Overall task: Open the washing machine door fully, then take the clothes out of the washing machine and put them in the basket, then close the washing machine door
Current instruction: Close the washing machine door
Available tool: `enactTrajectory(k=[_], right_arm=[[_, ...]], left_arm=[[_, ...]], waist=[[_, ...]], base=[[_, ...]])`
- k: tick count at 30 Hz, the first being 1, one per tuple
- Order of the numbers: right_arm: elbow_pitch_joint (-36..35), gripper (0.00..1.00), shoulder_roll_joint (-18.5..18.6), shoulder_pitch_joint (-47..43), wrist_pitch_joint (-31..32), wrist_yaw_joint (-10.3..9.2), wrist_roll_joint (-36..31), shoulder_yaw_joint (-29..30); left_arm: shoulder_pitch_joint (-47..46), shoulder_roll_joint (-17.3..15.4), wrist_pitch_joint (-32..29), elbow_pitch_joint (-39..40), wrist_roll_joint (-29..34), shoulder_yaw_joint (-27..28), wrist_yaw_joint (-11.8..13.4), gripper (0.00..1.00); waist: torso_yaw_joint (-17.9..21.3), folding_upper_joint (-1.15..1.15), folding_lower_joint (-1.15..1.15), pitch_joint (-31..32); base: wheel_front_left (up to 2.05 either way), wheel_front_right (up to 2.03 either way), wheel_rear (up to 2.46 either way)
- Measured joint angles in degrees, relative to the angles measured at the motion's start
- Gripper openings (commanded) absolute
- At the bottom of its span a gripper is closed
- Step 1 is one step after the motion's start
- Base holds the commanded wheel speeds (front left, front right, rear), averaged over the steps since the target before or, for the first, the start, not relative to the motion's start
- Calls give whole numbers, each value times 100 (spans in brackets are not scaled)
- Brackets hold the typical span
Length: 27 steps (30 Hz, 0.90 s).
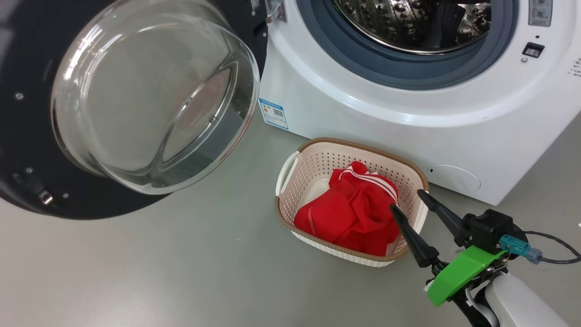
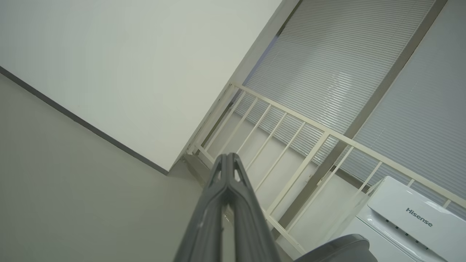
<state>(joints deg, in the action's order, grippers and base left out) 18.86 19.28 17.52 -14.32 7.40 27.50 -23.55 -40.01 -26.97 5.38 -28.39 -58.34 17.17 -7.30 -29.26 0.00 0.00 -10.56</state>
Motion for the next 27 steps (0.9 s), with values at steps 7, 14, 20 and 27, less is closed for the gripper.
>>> enactTrajectory(k=[7,14,20,27], right_arm=[[-27,100,29,1,0,0,-20,-1],[-35,100,29,1,0,0,-20,-11],[-34,100,33,2,0,0,-20,-15],[-24,100,30,3,0,0,-20,-8]], left_arm=[[-810,-309,-1681,-1867,-883,-187,0,0],[-1183,-388,-3311,-2885,-1109,-559,8,0],[-1239,-370,-3932,-3044,-1172,-749,8,0],[-1227,-405,-4541,-3003,-1321,-808,8,0]], waist=[[59,0,0,-70],[96,0,0,-94],[136,0,0,-133],[183,0,0,-101]], base=[[0,0,0],[0,0,0],[0,0,0],[0,0,0]])
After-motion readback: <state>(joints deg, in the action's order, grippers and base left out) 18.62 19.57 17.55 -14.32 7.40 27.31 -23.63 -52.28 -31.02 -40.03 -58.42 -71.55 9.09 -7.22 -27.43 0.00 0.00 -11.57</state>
